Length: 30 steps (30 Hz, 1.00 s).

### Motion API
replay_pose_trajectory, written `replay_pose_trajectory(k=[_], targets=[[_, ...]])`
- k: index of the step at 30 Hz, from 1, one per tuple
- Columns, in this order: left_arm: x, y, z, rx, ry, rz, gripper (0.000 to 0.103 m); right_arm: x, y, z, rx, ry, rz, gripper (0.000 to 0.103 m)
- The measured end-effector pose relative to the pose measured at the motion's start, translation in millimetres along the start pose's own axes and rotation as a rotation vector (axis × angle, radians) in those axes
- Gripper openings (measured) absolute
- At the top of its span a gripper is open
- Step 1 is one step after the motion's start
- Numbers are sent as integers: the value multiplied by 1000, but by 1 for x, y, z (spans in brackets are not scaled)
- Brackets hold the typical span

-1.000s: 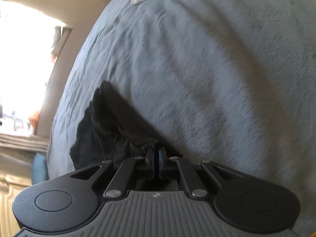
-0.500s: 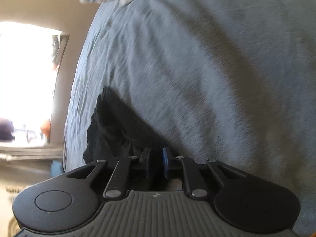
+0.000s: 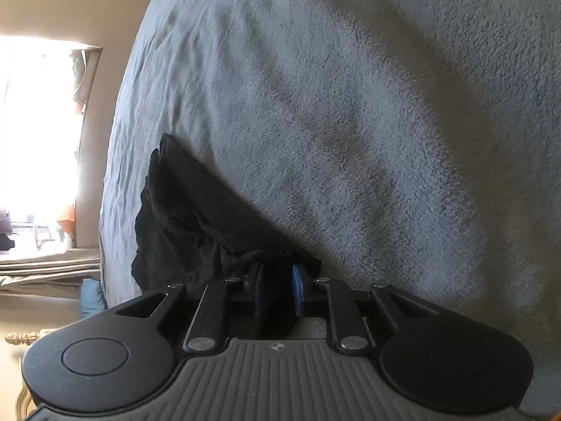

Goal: Fold clothes

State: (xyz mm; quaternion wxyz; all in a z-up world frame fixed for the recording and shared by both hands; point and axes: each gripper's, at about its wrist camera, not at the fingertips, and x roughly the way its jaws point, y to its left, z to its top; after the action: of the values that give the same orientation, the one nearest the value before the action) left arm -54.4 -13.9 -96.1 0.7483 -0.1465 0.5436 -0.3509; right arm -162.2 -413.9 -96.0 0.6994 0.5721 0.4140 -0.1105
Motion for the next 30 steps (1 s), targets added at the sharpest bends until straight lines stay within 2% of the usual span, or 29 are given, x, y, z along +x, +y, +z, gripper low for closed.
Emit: replay_pose_trajectory(k=[1, 2, 7, 16, 17, 18, 19, 25, 30], targets=[[0, 1, 0, -4, 0, -4, 25, 1, -1, 0, -2, -6, -1, 3], [-1, 1, 0, -9, 1, -9, 25, -1, -1, -1, -4, -13, 1, 2], [-3, 2, -2, -19, 12, -45, 25, -5, -1, -6, -40, -36, -17, 1], [8, -1, 1, -61, 13, -58, 25, -11, 5, -11, -83, -62, -25, 1], [9, -1, 1, -71, 12, -53, 22, -13, 6, -12, -91, -67, -24, 1], [11, 0, 1, -85, 9, -45, 7, -14, 7, -12, -98, -71, -24, 1], [11, 0, 1, -95, 9, -41, 3, -14, 8, -12, -101, -73, -26, 1], [-8, -1, 8, -129, 7, -80, 1, -27, 26, -18, -185, -95, -24, 0], [2, 5, 6, -139, 51, -46, 1, -10, 15, -15, -176, -59, -80, 0]])
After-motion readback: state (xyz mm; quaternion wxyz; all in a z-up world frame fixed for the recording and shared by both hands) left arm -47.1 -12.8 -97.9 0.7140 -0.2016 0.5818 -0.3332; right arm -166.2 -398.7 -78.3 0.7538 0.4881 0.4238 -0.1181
